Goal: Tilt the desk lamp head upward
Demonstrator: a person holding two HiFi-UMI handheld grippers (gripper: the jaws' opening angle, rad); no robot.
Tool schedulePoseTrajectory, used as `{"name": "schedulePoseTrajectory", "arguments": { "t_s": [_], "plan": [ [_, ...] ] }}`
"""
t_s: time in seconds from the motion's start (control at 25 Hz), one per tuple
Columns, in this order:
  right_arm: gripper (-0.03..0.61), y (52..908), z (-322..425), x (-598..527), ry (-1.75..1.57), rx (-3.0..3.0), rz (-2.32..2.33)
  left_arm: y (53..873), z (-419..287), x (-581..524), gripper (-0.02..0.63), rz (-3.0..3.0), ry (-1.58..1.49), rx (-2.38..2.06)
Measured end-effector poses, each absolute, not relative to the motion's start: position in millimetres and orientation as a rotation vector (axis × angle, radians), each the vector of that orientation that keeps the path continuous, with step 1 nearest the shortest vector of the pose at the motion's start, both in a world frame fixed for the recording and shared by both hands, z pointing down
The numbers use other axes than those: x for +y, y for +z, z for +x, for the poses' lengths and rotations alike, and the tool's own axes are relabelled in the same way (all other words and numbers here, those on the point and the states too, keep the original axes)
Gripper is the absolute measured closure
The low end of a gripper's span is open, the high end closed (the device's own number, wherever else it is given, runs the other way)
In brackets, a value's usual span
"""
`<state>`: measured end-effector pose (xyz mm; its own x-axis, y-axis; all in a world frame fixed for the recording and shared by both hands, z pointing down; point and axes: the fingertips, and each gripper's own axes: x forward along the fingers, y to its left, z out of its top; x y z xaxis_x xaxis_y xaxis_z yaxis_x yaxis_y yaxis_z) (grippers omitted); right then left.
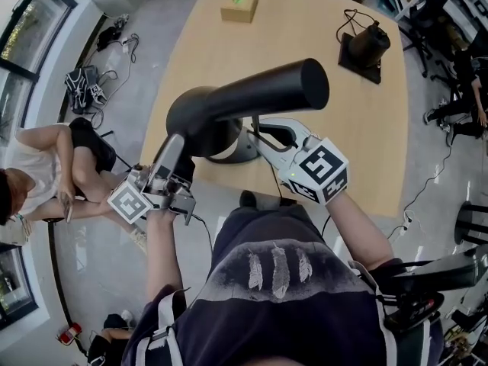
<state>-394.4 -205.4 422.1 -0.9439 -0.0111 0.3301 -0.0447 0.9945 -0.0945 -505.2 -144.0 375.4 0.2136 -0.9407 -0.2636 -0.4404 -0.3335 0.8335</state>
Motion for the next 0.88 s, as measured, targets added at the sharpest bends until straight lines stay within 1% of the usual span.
{"name": "schedulePoseTrajectory", "arguments": {
  "t_s": [0.36, 0.68, 0.88],
  "plan": [
    [0.518, 423.2, -395.6, -208.4, 0.208, -2.818, 0.029, 357.7, -526.5, -142.2, 0.368, 1.934, -0.972, -1.382],
    [0.523, 418.1, -401.1, -198.9, 0.142, -2.798, 0.005, 326.9, -547.9, -122.2, 0.373, 1.988, -0.933, -1.46],
    [0.526, 421.6, -401.7, -204.1, 0.119, -2.794, 0.028, 332.2, -547.9, -132.2, 0.388, 2.021, -0.912, -1.422]
  ]
}}
